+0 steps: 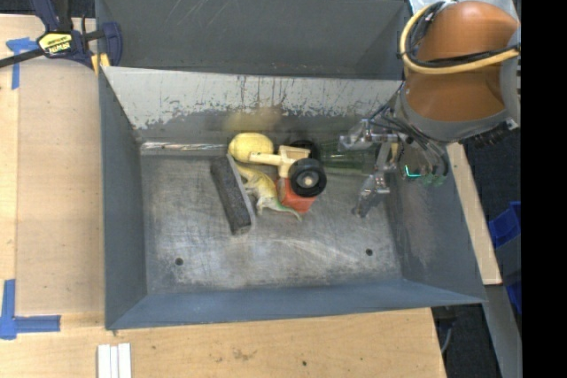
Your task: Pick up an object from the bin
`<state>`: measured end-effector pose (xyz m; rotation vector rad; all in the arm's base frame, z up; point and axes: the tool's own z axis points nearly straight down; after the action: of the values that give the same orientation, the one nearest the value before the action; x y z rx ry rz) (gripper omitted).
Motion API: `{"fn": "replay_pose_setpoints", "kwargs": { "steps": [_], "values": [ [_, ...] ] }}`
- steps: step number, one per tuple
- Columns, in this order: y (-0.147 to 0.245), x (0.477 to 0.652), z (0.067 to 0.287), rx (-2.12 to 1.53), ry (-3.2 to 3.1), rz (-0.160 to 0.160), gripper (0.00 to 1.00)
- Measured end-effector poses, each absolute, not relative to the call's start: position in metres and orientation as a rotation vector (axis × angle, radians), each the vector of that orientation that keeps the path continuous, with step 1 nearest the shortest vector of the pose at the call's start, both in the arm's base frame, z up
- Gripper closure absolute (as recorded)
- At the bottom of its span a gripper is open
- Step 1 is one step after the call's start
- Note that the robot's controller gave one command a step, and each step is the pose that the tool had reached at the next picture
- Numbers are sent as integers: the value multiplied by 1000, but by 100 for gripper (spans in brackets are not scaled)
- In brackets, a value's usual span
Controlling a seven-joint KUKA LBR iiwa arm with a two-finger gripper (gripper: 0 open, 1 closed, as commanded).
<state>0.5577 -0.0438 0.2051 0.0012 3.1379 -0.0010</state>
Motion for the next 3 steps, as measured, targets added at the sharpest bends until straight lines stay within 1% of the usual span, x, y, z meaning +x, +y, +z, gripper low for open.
{"fn": "replay_pose_setpoints", "kwargs": {
  "steps": [1,2,3],
  "values": [
    [-43,558,205,0,3138,-1,0],
    [-42,565,163,-146,3139,6,0],
    [-47,557,153,-475,3103,-5,0]
  ]
}}
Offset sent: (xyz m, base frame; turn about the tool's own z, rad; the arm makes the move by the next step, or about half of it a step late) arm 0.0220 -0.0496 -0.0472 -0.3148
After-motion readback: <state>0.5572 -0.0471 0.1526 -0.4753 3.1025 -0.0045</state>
